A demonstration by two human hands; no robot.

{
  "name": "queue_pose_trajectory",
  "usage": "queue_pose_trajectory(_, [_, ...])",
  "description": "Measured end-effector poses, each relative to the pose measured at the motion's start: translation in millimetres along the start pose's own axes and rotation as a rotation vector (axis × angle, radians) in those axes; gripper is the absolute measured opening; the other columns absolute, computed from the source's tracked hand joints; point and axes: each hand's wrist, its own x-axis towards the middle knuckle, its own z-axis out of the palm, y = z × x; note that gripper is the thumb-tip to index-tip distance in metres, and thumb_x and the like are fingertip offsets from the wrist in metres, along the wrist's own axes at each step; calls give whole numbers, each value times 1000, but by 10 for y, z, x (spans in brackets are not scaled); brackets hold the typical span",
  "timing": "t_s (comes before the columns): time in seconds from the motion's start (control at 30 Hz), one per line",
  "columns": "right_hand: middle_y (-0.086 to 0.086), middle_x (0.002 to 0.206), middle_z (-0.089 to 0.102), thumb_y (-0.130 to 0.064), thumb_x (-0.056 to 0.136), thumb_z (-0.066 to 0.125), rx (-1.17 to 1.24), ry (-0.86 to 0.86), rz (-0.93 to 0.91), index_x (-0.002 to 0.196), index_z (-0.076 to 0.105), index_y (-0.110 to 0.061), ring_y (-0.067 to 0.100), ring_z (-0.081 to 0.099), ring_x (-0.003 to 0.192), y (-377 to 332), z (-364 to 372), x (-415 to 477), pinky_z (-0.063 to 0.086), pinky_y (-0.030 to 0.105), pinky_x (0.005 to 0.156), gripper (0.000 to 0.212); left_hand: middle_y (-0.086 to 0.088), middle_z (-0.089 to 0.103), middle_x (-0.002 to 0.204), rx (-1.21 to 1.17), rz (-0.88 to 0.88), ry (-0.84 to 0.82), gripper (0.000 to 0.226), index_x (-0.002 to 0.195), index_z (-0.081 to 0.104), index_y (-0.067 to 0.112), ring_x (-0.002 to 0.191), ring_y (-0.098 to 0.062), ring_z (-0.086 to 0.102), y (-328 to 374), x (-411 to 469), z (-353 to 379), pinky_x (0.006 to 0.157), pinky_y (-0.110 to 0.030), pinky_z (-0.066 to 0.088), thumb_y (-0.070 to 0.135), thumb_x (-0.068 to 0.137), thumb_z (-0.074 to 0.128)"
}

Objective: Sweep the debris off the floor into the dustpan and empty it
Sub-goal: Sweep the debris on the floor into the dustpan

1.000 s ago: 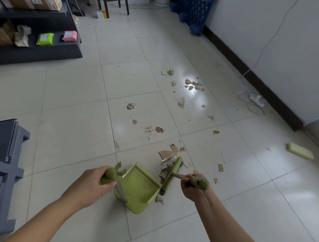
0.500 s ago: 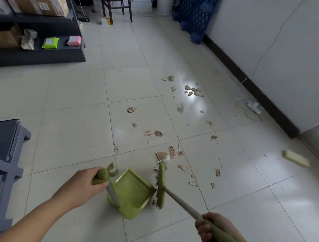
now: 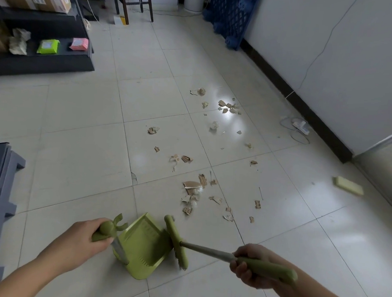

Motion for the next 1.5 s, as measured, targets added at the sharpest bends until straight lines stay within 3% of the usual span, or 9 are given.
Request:
queue_pose_trajectory(0.27, [5,59,49,-13,98,31,-104,1,40,93,45,1,12,46,32,-3,23,69,36,16,30,21,9,72,82,9,-14,-18,16,88,68,36,84,-15,67,-86,-196,108,79,-35,54,21,82,70])
queue_pose_trajectory(0.5, [5,54,50,-14,98,30,-176,18,49,85,46,-1,11,45,31,36,-5,42,36,16,30,24,13,71,80,12,-20,-11,32,95,61,51,80,-12,66,-126,-335,219,78,-36,54,23,82,71])
queue_pose_trajectory(0.73, [5,61,49,-14,98,29,-189,8,29,101,43,2,11,46,33,41,-148,32,36,17,30,21,12,72,82,-2,-32,-25,20,88,66,41,83,-8,66,-64,-403,324,78,-32,53,22,83,71])
queue_pose_trajectory(0.9, [6,63,46,-14,99,28,-188,15,20,105,44,5,11,45,32,-33,-234,8,35,17,29,25,8,72,85,-7,-49,-54,21,87,67,42,86,-15,66,-15,-402,368,80,-34,53,21,84,70])
queue_pose_trajectory(1.03, [6,61,47,-14,99,28,-242,41,7,106,43,5,11,45,32,-163,-272,10,35,16,29,25,6,73,86,-28,-42,-51,38,97,58,56,87,-16,67,5,-393,376,80,-36,54,22,84,70])
queue_pose_trajectory(1.23, [7,62,48,-12,99,28,-318,100,-34,104,43,3,11,45,31,-466,-287,-9,34,15,29,22,4,73,89,-72,-26,-48,40,97,56,57,90,-17,67,77,-329,390,82,-37,54,23,84,71])
queue_pose_trajectory(1.37, [7,62,47,-11,99,29,-358,148,-71,102,43,2,10,44,31,-664,-277,-6,33,14,29,20,1,73,92,-95,-15,-50,38,97,57,56,91,-18,67,102,-264,378,83,-38,54,23,84,71])
queue_pose_trajectory(1.5, [7,64,46,-11,99,29,-370,193,-100,99,44,1,10,44,29,-851,-255,-4,33,13,28,20,5,73,88,-95,-18,-51,20,89,67,44,88,-15,67,102,-154,373,81,-38,54,25,84,71])
